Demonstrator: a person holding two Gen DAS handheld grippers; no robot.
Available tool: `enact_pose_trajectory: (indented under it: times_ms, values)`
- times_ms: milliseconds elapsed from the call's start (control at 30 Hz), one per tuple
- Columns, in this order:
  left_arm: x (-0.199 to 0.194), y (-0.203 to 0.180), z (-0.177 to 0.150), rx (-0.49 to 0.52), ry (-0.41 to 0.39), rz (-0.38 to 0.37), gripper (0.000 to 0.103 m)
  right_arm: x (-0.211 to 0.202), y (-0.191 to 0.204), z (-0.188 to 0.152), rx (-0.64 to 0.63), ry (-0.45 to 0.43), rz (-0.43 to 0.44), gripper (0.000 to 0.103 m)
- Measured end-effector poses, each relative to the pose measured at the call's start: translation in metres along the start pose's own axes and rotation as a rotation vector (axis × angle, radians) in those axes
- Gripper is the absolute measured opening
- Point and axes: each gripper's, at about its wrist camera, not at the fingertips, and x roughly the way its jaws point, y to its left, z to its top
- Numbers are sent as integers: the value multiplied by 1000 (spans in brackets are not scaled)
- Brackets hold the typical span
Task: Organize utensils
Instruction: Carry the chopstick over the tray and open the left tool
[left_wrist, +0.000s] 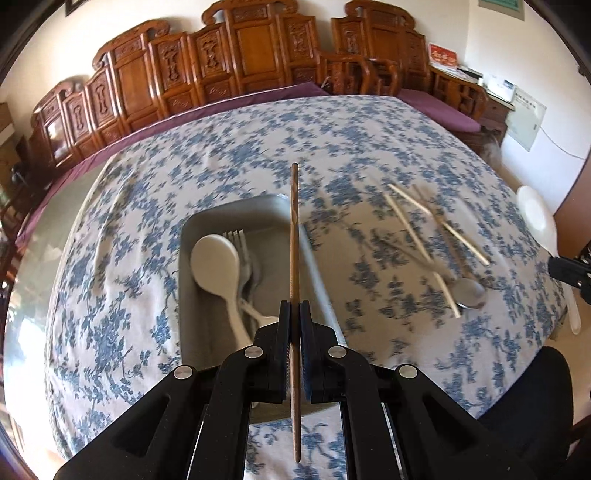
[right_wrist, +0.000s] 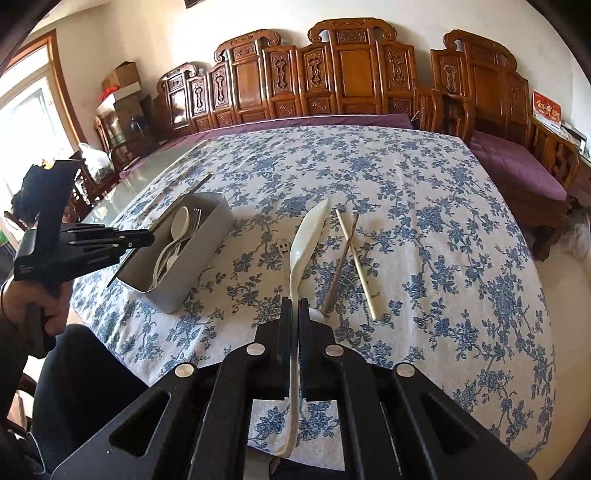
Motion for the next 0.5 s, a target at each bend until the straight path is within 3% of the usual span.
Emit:
enact_pose_trajectory:
  times_ms: [233,500]
  values:
    - [29,24,0,-18,59,26,4,14,10,-2,-32,27,-19,4]
    - [52,25,-6,8,109,20,4,20,9,-4,-22,42,-35,4]
